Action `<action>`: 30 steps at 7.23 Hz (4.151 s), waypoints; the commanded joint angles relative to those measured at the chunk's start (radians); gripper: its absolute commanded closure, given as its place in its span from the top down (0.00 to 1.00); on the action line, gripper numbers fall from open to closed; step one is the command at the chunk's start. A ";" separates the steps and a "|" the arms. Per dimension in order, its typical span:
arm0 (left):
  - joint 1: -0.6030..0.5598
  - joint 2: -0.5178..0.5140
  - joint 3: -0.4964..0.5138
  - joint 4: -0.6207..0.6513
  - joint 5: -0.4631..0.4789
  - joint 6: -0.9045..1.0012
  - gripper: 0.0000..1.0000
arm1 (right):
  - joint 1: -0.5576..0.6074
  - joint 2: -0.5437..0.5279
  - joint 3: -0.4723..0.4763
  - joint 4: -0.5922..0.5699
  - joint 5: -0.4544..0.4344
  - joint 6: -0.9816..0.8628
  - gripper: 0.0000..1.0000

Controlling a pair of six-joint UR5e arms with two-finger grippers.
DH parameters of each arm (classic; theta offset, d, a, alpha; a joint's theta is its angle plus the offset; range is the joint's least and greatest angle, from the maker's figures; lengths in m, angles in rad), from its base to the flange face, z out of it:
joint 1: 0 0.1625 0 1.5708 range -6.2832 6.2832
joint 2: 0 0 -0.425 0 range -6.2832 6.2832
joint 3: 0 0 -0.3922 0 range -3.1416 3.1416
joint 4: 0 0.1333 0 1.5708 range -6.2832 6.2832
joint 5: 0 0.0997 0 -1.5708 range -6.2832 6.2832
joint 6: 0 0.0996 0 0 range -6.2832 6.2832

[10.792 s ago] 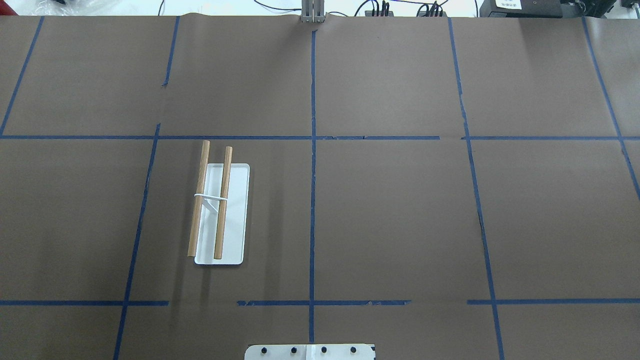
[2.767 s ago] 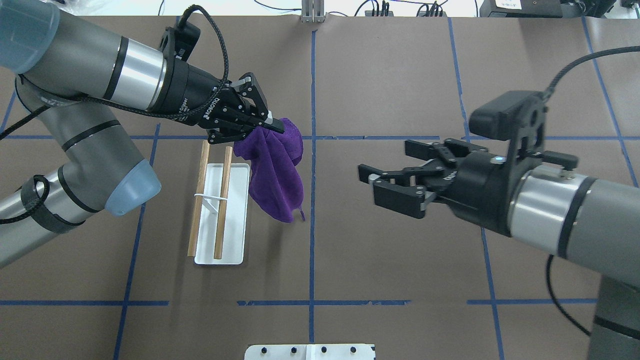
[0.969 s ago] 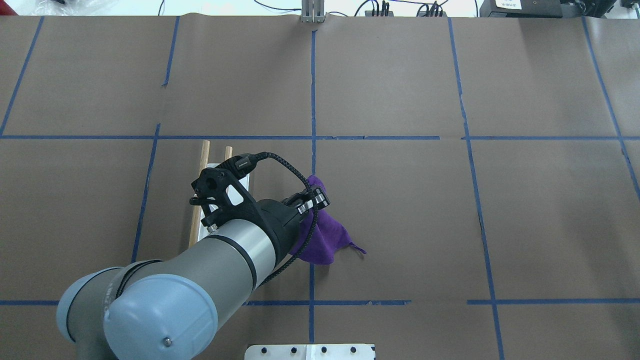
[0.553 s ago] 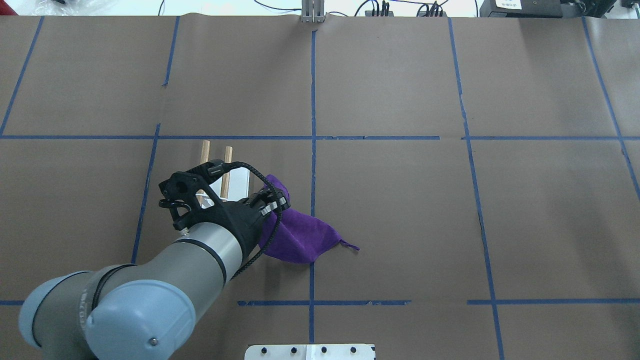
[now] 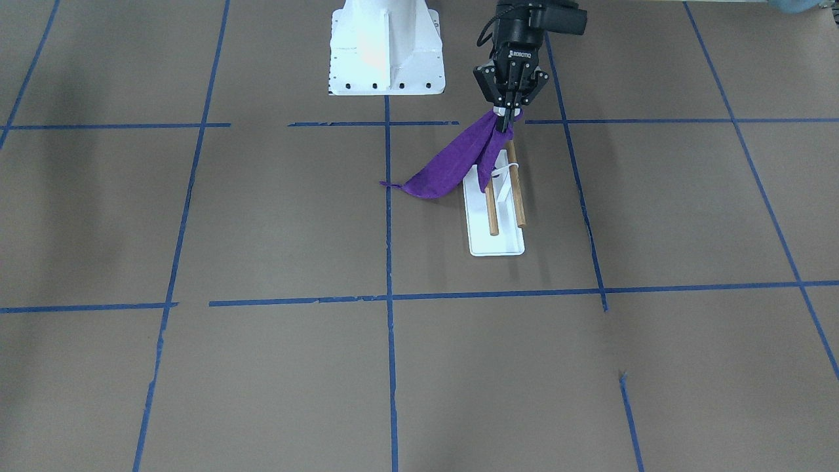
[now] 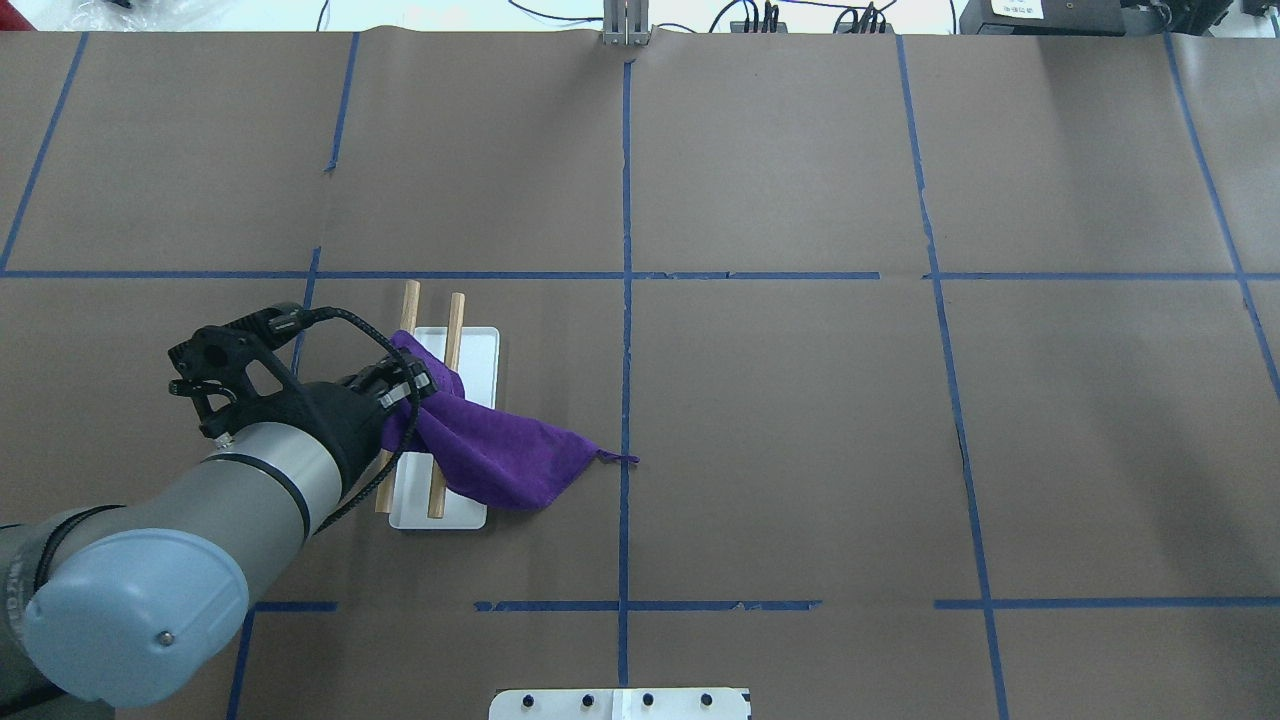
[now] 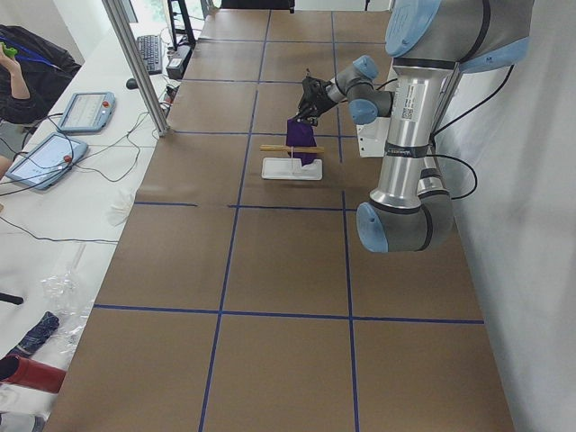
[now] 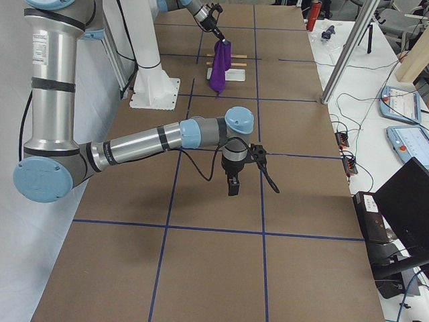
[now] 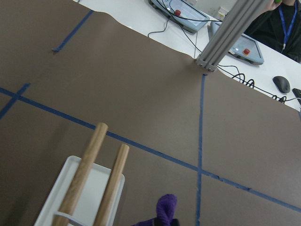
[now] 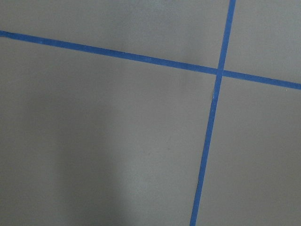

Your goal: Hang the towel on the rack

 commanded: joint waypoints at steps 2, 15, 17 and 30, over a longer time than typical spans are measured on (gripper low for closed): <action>-0.087 0.128 -0.010 -0.002 -0.004 0.000 0.00 | 0.007 0.033 -0.031 -0.002 0.001 -0.027 1.00; -0.373 0.163 0.128 -0.013 -0.386 0.525 1.00 | 0.026 0.033 -0.008 -0.003 0.013 -0.010 1.00; -0.548 0.164 0.145 -0.013 -0.543 0.835 1.00 | 0.034 0.032 -0.011 -0.002 0.042 -0.011 1.00; -1.293 0.290 0.594 0.091 -1.306 1.727 1.00 | 0.174 0.048 -0.186 -0.002 0.196 -0.016 1.00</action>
